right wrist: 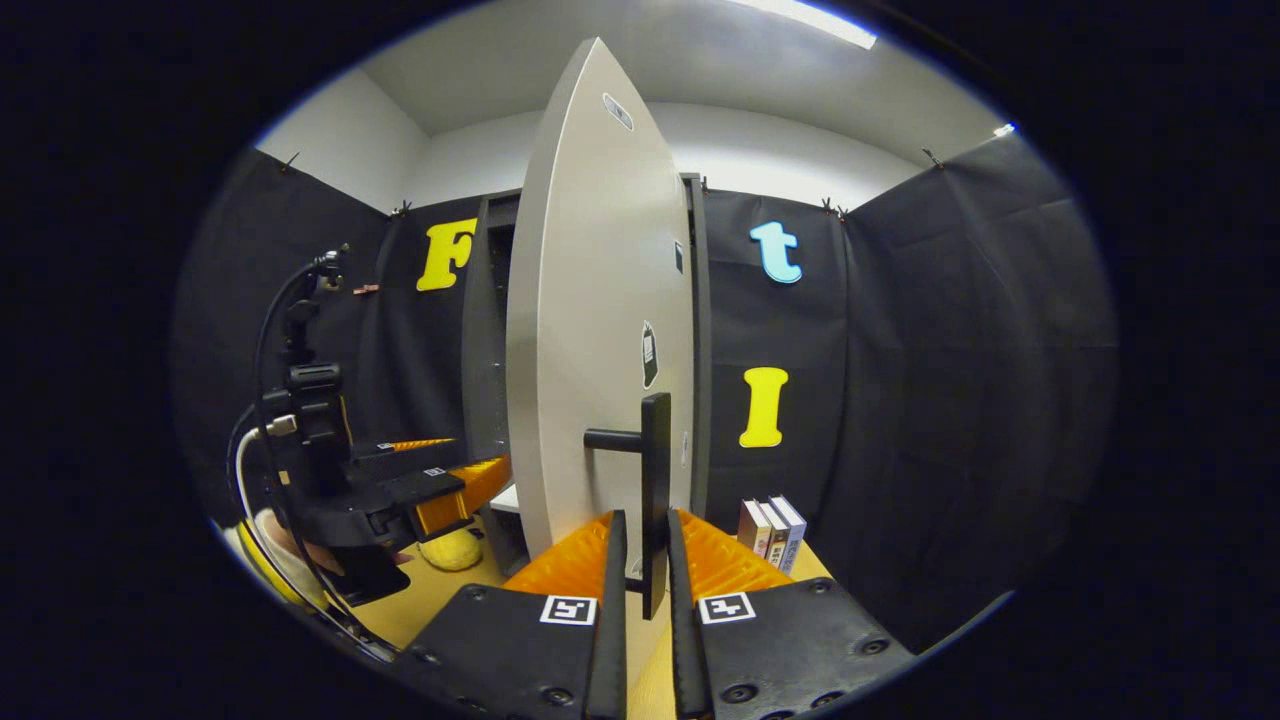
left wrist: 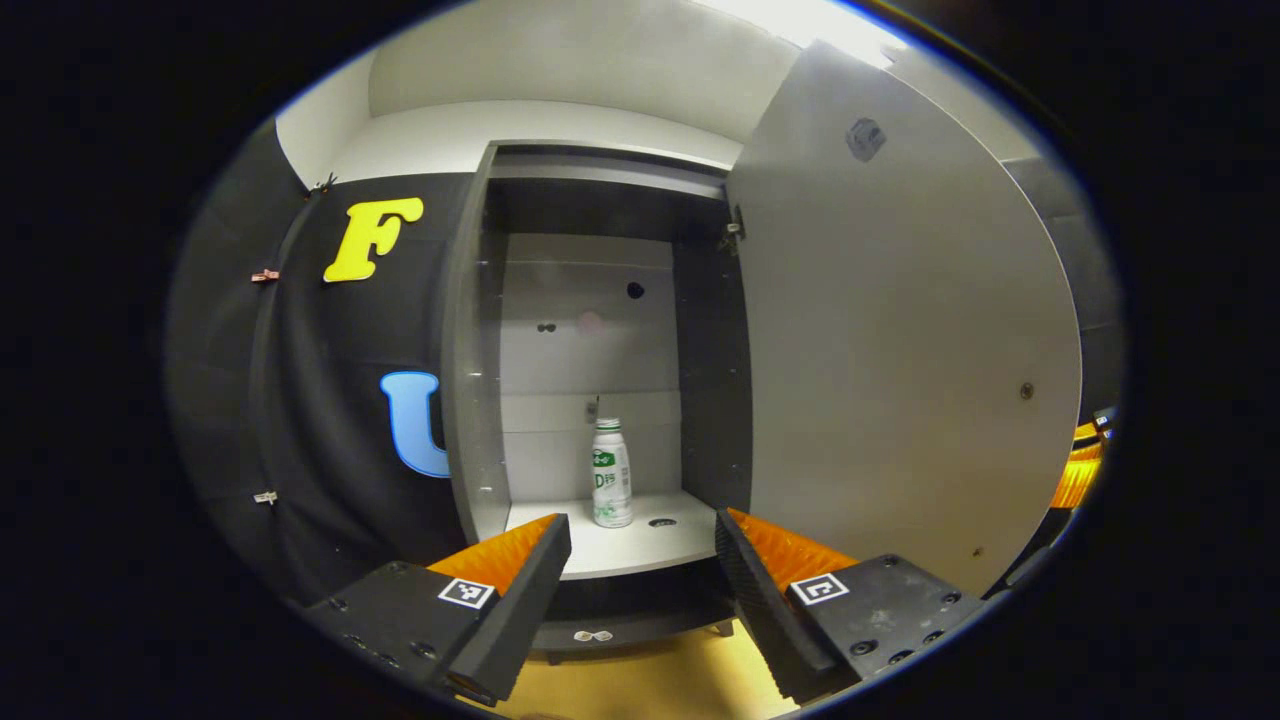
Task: Open the cabinet door with the right hand, grasp the bottle in the cabinet with the left hand and place it on the coaster, then close the cabinet door with the right hand.
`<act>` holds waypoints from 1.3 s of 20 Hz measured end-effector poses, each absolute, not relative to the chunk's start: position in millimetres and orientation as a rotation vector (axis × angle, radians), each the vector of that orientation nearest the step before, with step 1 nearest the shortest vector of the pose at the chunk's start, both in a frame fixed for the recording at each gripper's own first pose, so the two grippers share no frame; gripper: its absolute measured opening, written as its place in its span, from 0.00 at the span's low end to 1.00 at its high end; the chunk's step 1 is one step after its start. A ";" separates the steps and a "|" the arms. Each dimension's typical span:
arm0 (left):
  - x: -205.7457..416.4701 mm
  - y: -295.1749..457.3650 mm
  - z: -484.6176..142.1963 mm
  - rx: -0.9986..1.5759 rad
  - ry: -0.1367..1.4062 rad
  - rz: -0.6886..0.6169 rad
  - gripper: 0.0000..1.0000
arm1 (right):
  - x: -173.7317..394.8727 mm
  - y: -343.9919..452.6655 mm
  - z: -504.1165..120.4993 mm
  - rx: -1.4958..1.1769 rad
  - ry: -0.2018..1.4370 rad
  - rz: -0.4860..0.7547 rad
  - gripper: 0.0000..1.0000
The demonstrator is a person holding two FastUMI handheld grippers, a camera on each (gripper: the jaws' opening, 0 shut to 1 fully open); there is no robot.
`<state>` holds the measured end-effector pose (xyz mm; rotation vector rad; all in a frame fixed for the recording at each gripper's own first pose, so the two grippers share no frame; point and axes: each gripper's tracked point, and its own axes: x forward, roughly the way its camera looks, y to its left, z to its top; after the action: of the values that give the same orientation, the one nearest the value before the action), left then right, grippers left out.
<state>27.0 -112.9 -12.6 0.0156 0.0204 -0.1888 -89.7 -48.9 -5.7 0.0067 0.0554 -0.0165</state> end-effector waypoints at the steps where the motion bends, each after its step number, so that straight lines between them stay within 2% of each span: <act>1: 27.2 -118.2 -12.2 0.018 0.017 -0.195 0.92 | -87.9 -51.8 -5.9 0.012 0.054 -0.027 0.21; 4: 27.5 -130.0 -10.8 0.015 0.010 -0.197 0.92 | -88.4 -58.5 -4.6 0.025 0.059 -0.047 0.17; 5: 27.3 -131.6 -11.9 0.014 0.012 -0.193 0.92 | -89.5 -60.9 -4.7 0.027 0.059 -0.051 0.07; 6: 27.7 -134.2 -12.3 0.013 0.016 -0.192 0.92 | -89.4 -64.6 -4.0 0.029 0.056 -0.056 0.17; 12: 36.4 -136.9 -14.6 0.004 0.026 -0.168 0.92 | -91.9 -85.1 -3.2 0.038 0.051 -0.111 0.17; 17: 59.0 -128.0 -18.8 -0.003 0.030 -0.136 0.92 | -97.2 -77.3 -4.4 0.048 0.063 -0.062 0.18; 21: 111.0 -111.7 -27.6 -0.016 0.035 -0.109 0.92 | -99.4 -81.1 -2.3 0.043 0.047 -0.086 0.17; 22: 127.8 -110.4 -30.2 -0.014 0.043 -0.112 0.94 | -100.2 -84.7 -1.2 0.040 0.040 -0.106 0.17; 26: 198.3 -102.7 -35.6 0.008 0.040 -0.116 0.92 | -100.7 -96.1 0.9 0.045 0.028 -0.198 0.17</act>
<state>198.3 -102.7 -35.6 0.0083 0.0397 -0.1156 -100.7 -96.1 0.9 0.0446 0.0279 -0.1983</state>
